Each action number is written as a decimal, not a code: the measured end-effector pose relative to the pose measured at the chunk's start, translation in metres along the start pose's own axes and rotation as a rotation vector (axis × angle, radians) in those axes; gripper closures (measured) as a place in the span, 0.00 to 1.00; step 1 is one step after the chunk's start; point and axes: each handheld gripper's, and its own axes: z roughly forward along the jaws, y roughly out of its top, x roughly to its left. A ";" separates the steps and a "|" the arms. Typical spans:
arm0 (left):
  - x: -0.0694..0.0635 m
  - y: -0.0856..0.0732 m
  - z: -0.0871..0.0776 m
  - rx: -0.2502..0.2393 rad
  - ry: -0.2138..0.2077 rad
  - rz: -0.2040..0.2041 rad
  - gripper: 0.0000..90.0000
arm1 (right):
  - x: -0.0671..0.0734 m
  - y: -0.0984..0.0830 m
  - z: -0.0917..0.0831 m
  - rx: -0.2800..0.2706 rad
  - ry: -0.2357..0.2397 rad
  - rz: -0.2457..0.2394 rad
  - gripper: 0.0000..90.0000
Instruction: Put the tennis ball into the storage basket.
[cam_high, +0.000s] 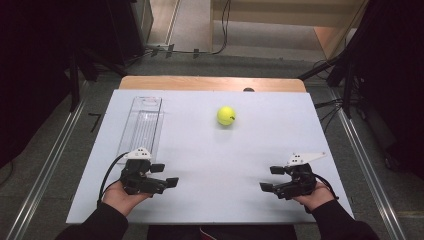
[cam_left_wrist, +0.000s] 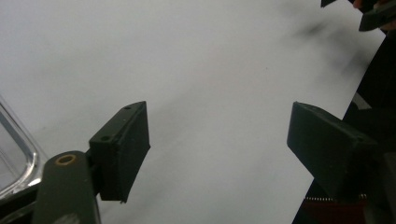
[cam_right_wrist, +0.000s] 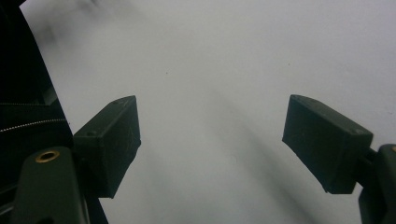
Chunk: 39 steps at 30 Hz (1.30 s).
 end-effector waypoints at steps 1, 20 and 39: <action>0.000 0.000 0.000 0.000 0.000 0.000 0.19 | 0.000 0.000 0.000 0.000 0.000 0.000 0.19; -0.005 0.017 0.008 -0.001 -0.014 0.033 0.02 | 0.000 0.000 0.000 -0.002 0.003 0.002 0.19; -0.002 0.036 0.019 0.015 0.006 0.027 0.03 | -0.001 0.000 0.000 -0.001 -0.002 0.007 0.19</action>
